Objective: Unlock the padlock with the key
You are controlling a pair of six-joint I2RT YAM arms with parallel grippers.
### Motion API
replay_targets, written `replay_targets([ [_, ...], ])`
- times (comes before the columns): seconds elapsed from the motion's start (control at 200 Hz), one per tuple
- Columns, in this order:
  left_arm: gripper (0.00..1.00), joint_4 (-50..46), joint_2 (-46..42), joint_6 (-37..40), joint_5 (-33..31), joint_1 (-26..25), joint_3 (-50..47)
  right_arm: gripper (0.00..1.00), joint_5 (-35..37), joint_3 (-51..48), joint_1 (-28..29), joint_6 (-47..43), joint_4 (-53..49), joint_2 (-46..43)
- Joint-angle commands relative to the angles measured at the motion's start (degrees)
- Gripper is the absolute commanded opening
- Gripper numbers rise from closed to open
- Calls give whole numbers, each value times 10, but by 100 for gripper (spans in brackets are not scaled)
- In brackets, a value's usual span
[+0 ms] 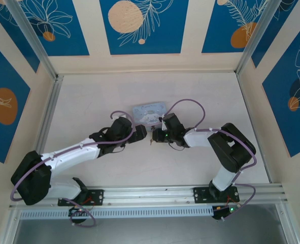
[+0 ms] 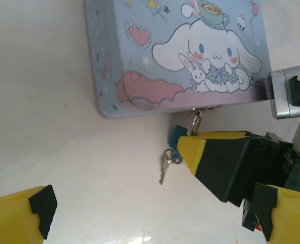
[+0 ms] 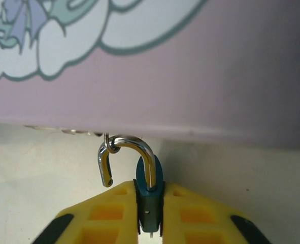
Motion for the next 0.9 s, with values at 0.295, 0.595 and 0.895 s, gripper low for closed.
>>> replay_targets([
  [0.295,100,-93,19,63,-77,7,80,51,-16,-31,-21,6,-40,-82],
  [0.595,100,-126,34,133,-174,7,119,97,61,-46,-20,9,-111,-196],
  [0.895,100,-111,46,160,-257,19,129,100,134,-21,-24,13,-203,-222],
])
